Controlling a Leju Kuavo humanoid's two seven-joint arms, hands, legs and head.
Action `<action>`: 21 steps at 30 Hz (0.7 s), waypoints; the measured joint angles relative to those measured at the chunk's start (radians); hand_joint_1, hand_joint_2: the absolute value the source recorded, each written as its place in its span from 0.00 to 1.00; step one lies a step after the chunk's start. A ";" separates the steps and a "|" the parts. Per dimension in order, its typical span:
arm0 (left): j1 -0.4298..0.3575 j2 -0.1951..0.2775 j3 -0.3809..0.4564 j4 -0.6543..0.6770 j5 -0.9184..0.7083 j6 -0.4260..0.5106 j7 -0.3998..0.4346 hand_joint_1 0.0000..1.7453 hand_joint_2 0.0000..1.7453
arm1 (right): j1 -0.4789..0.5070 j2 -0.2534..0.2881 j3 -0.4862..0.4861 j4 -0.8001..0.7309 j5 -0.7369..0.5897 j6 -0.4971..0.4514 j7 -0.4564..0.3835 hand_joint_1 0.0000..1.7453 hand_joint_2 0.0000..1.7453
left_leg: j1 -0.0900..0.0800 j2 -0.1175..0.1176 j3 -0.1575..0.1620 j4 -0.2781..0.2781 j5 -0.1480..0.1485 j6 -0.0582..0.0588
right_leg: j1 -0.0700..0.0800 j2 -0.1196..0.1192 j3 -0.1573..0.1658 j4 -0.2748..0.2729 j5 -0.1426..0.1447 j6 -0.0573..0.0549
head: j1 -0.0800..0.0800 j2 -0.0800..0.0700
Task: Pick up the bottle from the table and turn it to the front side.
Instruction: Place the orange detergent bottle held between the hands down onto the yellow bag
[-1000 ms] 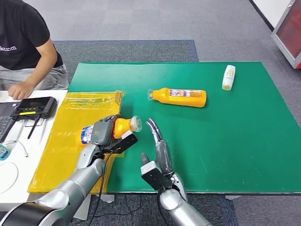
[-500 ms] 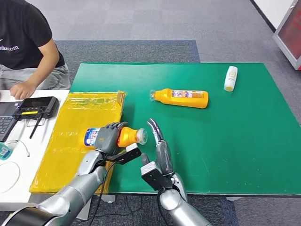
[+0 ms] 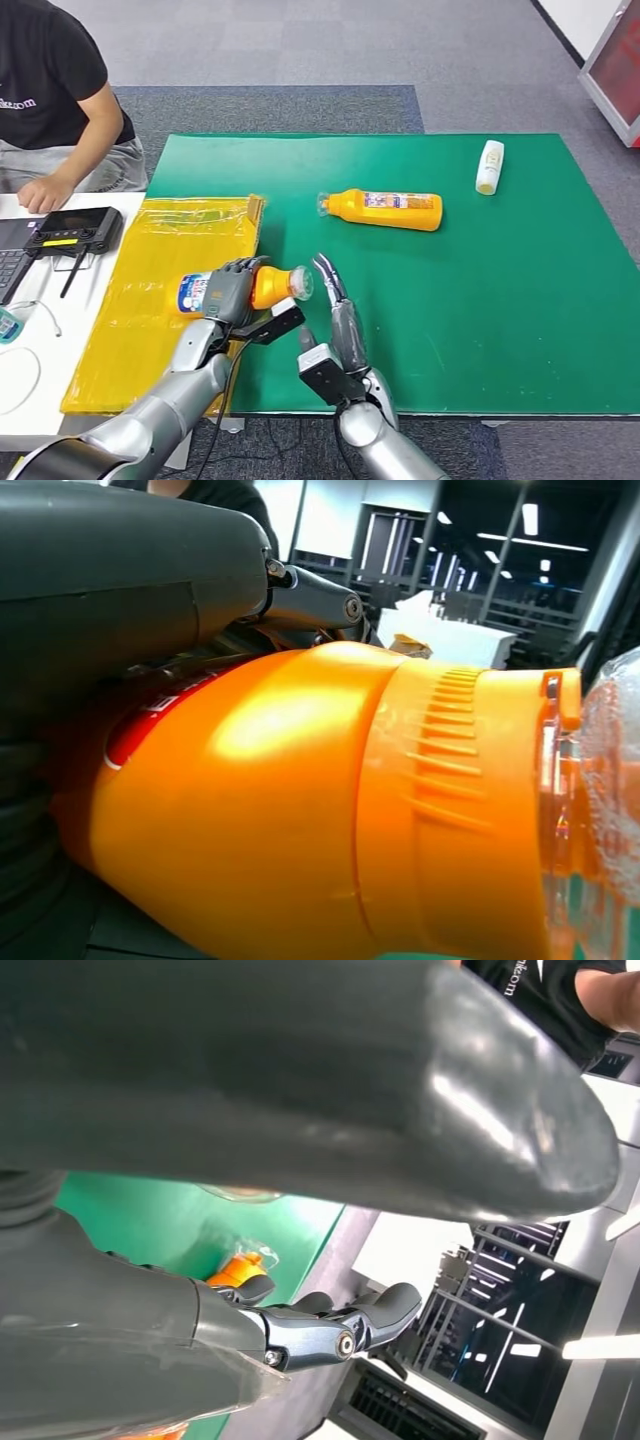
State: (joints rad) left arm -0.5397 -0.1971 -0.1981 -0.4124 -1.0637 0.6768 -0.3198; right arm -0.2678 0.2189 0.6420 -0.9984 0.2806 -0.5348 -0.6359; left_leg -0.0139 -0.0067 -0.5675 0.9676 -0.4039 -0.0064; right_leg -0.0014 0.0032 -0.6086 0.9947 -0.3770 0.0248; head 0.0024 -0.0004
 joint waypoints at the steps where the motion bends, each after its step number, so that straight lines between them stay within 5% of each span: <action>1: -0.001 0.000 -0.001 0.000 0.003 0.000 0.006 1.00 1.00 | -0.002 0.000 0.000 0.002 0.000 0.000 0.000 0.00 0.00 | 0.000 0.000 0.000 0.000 0.000 0.000 | 0.000 0.000 0.000 0.000 0.000 0.000 | 0.000 0.000; 17: -0.027 -0.004 -0.010 0.023 0.028 -0.017 0.061 1.00 1.00 | -0.018 0.009 0.000 0.034 -0.014 0.011 -0.003 0.00 0.00 | 0.000 0.001 0.002 -0.001 -0.002 -0.002 | 0.000 0.002 0.000 0.000 -0.001 -0.001 | 0.000 0.000; 21: -0.036 -0.006 -0.010 0.032 0.036 -0.021 0.076 0.88 1.00 | -0.026 0.012 0.000 0.044 -0.021 0.015 -0.007 0.00 0.00 | 0.000 0.001 0.003 -0.002 -0.002 -0.002 | 0.000 0.002 0.001 0.000 -0.001 -0.001 | 0.000 0.000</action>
State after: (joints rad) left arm -0.5760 -0.2031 -0.2078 -0.3804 -1.0272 0.6554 -0.2439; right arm -0.2937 0.2309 0.6420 -0.9545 0.2592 -0.5201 -0.6428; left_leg -0.0136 -0.0057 -0.5643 0.9661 -0.4059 -0.0087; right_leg -0.0012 0.0056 -0.6077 0.9948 -0.3785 0.0233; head 0.0024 -0.0004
